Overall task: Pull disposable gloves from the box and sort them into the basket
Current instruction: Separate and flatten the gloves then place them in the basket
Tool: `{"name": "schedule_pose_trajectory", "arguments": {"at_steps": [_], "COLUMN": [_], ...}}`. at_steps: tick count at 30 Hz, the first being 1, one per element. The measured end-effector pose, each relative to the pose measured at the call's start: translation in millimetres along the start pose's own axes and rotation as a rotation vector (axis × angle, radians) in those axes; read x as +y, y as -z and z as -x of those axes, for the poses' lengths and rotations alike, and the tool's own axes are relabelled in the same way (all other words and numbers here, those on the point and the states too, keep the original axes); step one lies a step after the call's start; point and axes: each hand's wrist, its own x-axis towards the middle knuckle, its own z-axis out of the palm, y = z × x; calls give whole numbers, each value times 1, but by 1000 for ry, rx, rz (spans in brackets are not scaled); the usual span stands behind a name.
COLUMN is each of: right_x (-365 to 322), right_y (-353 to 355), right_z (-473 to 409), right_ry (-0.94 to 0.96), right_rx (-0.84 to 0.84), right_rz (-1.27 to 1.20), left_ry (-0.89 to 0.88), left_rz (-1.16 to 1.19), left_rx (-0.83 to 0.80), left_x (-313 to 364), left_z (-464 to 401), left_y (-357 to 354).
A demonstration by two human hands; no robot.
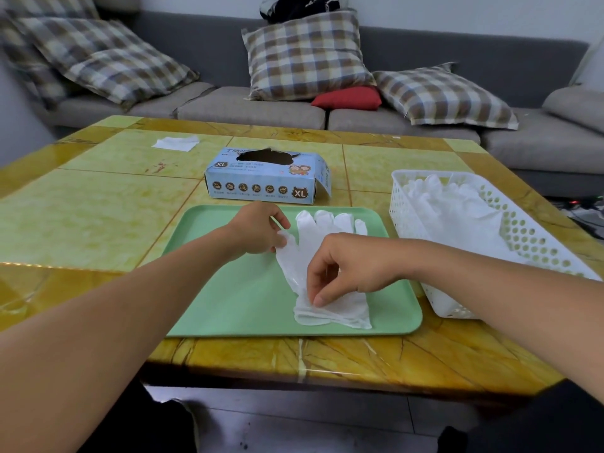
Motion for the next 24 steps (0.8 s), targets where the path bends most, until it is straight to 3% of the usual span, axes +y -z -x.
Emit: {"name": "schedule_pose_trajectory", "arguments": {"at_steps": [4,8,17,19,22,24], "right_x": [-1,-3,-4,-1,16,30], "right_y": [-9,-22,-13,3,27,31], "right_z": [-1,-11,-10,-13,-16,-15], "right_ry": [-18,21,-15,-55,-155,-334], "right_rx": [13,88,-140,26,406,321], "right_rz": [-53,64,-97,-156,85,327], "left_ry": [-13,-28,84,77,-41,-151], "left_rz": [4,-35,-96,-90,-126,-199], "left_rx": [-30,-2,-122,-115,-28,-44], "left_x": [2,2,0,2,7,10], "left_z": [1,-2,-5,-4,0,2], "left_y": [-2,-6,2,0,-2,-4]}}
